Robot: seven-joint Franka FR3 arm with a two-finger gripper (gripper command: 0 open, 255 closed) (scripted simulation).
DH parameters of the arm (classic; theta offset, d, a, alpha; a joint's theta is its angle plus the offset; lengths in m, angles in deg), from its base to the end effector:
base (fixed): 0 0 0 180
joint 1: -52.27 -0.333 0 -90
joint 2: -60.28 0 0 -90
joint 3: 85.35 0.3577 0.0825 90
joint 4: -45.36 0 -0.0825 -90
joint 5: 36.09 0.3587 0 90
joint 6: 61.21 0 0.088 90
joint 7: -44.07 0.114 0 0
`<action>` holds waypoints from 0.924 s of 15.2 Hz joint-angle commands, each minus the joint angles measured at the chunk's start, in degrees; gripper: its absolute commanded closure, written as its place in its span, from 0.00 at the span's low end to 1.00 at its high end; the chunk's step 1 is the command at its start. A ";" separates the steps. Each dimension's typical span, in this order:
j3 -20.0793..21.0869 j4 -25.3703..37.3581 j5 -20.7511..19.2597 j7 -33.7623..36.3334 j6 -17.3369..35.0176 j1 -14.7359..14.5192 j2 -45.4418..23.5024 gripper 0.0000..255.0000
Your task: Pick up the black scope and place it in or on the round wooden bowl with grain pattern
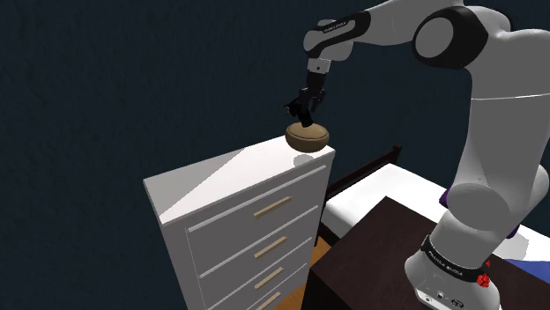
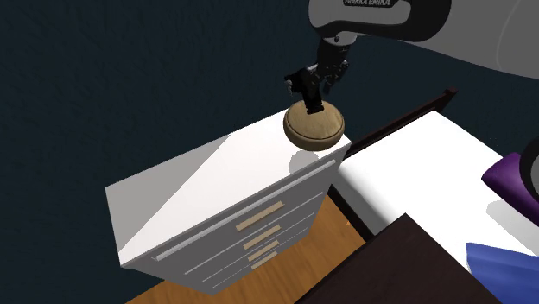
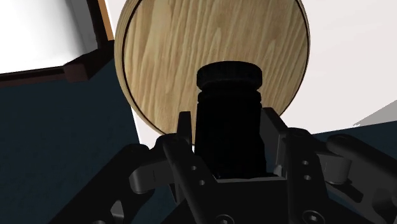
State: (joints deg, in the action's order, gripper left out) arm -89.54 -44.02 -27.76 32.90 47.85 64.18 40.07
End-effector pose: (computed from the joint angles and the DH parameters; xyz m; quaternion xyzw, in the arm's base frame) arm 0.6330 -0.1638 0.4838 -0.9963 0.0647 -0.0093 0.0553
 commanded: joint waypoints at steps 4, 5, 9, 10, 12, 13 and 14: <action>0.01 -0.37 -0.10 0.11 -0.73 -0.06 -0.18 0.00; 0.04 0.03 -0.12 0.25 -1.03 -0.11 -0.28 0.00; 0.02 -0.46 -0.07 0.06 -0.40 -0.05 -0.42 0.00; -0.05 1.08 -0.15 0.14 -2.20 0.07 -0.16 0.00; -0.18 4.49 -0.28 0.29 -5.91 0.33 0.13 0.00; -0.23 5.96 -0.32 0.35 -7.41 0.44 0.15 0.00; -0.23 5.96 -0.32 0.34 -7.41 0.44 0.15 0.00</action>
State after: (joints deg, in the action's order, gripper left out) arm -89.74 -38.72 -28.05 33.24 41.26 64.54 40.15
